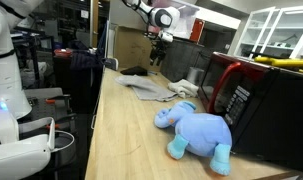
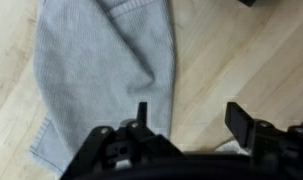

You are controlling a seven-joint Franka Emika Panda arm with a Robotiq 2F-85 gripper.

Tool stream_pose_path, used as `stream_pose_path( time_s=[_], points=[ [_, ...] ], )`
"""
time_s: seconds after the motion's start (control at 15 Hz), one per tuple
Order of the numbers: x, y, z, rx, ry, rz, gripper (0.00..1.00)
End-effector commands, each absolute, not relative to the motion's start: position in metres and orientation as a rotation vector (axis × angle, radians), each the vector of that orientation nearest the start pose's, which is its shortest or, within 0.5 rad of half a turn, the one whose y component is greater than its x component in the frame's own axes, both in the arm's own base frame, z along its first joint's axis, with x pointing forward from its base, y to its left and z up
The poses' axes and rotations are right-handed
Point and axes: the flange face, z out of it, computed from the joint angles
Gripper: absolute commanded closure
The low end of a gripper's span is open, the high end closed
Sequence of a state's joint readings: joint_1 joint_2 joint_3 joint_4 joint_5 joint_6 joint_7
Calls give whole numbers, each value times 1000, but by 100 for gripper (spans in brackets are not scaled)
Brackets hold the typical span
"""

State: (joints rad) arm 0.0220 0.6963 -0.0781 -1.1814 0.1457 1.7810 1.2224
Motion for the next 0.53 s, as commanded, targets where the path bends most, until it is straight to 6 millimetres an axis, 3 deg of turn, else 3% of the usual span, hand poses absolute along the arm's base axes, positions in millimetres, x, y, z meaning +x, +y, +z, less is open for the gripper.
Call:
stream_pose_path(
  time_s=[0.0, 0.2, 0.47],
  points=[
    [740, -70, 373, -2466, 1884, 158, 0],
    [730, -120, 352, -2424, 1987, 201, 0],
    [713, -168, 325, -2397, 2093, 271, 0]
  ],
)
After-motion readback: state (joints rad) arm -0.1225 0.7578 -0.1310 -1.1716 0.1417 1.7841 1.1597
